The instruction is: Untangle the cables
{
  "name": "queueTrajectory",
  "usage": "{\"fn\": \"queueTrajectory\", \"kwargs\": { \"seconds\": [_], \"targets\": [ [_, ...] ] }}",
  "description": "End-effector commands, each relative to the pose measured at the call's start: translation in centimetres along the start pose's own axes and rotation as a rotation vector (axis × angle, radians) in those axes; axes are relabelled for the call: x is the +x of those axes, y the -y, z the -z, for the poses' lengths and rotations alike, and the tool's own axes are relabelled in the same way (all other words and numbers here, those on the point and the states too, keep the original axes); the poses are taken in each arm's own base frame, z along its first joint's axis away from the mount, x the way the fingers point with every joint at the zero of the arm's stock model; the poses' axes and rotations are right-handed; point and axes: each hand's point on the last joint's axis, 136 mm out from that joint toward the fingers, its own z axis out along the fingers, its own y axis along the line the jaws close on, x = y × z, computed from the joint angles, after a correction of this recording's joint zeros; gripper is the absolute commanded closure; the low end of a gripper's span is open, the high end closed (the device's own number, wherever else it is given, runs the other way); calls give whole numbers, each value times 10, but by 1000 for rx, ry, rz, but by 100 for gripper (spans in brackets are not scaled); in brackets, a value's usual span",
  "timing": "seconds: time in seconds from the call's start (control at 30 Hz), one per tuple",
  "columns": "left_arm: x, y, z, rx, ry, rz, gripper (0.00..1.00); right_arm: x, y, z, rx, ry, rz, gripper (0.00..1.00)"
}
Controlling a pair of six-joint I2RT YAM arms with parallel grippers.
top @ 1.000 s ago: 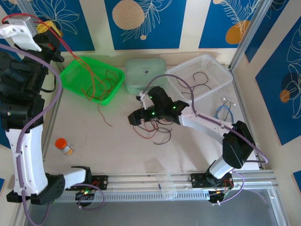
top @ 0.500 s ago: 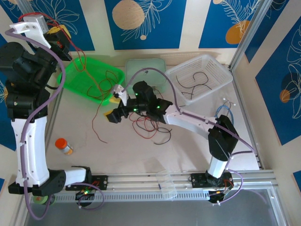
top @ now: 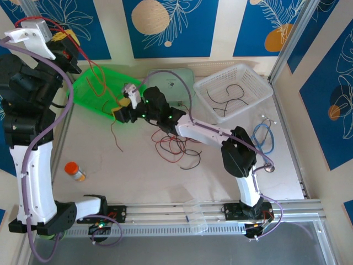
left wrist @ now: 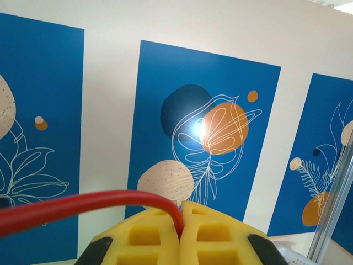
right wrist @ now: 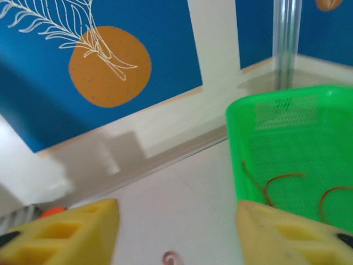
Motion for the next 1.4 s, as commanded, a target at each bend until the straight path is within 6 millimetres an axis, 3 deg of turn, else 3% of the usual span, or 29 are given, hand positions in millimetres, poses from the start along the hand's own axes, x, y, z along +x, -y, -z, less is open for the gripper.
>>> {"fn": "queueTrajectory", "kwargs": {
  "seconds": [0.0, 0.1, 0.23, 0.3, 0.5, 0.67, 0.87, 1.17, 1.37],
  "targets": [
    [-16, 4, 7, 11, 55, 8, 100, -27, 11, 4, 57, 54, 4, 62],
    [-16, 4, 7, 4, 56, 2, 100, -36, 13, 12, 71, 53, -6, 100],
    [-3, -3, 4, -25, 21, -20, 100, -59, 4, 36, 79, 59, 5, 100],
    [13, -7, 0, -33, -18, -25, 100, -77, -3, 55, 80, 61, 11, 100],
    [92, -10, -16, 22, -190, 14, 100, -123, -11, 101, 71, 48, 27, 100],
    [144, -1, -15, 110, -282, 90, 100, -150, -8, 118, 41, 56, 5, 100],
    [187, 10, -9, 169, -352, 149, 100, -175, -6, 115, 9, 77, 2, 100],
    [200, 33, -8, 261, -372, 161, 100, -175, -5, 84, -9, 66, -7, 100],
    [213, -16, -28, -13, -414, 63, 100, -168, 25, 56, 20, 76, -45, 100]
  ]
}}
